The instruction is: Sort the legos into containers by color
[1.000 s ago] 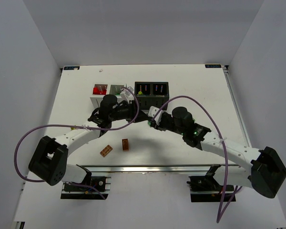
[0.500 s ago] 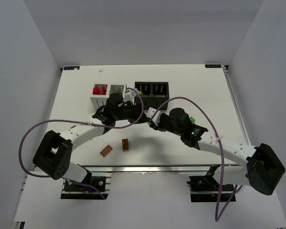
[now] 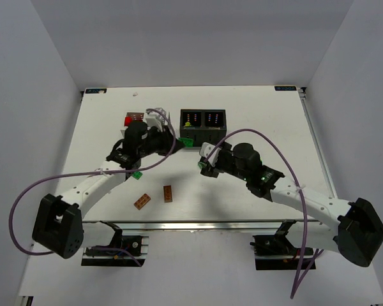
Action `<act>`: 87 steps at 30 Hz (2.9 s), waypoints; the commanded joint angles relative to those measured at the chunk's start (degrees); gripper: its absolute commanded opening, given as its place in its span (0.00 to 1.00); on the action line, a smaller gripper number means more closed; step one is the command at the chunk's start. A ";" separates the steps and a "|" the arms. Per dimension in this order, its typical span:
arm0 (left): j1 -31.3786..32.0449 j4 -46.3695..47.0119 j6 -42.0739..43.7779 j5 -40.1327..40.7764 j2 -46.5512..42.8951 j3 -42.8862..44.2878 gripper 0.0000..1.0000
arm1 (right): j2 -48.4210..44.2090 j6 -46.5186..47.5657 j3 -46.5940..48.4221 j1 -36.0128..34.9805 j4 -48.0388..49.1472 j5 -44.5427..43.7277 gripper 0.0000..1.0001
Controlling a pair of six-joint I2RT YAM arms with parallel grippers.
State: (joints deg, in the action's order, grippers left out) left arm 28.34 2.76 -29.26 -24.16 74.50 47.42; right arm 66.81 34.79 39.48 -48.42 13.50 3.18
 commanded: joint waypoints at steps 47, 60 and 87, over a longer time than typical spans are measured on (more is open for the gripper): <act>-13.13 -14.89 3.43 35.57 1.54 17.27 0.98 | -12.75 2.05 -3.34 11.85 0.28 12.12 0.89; -13.13 -22.19 -2.46 58.17 -11.39 14.19 0.98 | -16.62 0.81 2.26 20.39 -18.84 26.34 0.48; -13.84 -28.95 -4.06 66.08 4.16 15.77 0.98 | -13.02 -2.18 4.10 21.64 -27.64 22.34 0.61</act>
State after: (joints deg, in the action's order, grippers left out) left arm 15.00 -23.83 -34.41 38.28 77.58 60.84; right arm 53.10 33.36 40.14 -23.20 -11.92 29.65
